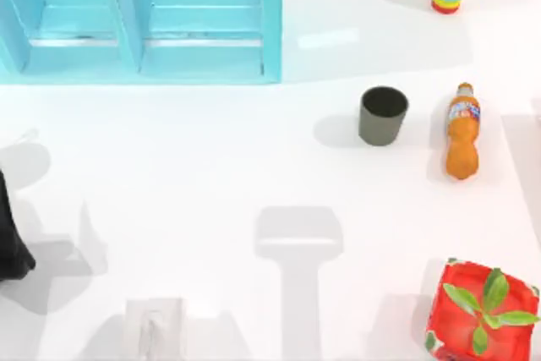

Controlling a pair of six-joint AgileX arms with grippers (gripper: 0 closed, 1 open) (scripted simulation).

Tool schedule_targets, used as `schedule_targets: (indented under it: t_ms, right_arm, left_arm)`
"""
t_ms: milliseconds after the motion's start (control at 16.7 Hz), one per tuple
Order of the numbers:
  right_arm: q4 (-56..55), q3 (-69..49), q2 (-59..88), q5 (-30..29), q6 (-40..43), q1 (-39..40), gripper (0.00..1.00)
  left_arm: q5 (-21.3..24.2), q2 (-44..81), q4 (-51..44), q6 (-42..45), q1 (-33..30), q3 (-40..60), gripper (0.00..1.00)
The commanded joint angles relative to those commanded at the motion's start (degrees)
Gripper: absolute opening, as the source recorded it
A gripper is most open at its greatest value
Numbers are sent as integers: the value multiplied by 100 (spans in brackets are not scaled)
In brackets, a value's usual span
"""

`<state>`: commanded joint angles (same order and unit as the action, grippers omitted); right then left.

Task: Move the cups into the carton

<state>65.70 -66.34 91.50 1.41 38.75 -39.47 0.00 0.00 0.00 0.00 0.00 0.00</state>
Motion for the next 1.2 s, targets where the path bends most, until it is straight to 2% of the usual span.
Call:
schedule_targets:
  t_ms: [480,1200]
  right_arm:
    - [0,0,0,0,0,0,98]
    - [227,-233,8,-1,25,-14,100]
  left_arm:
    - [0,0,0,0,0,0,100]
    - [0,0,0,0,0,0,100]
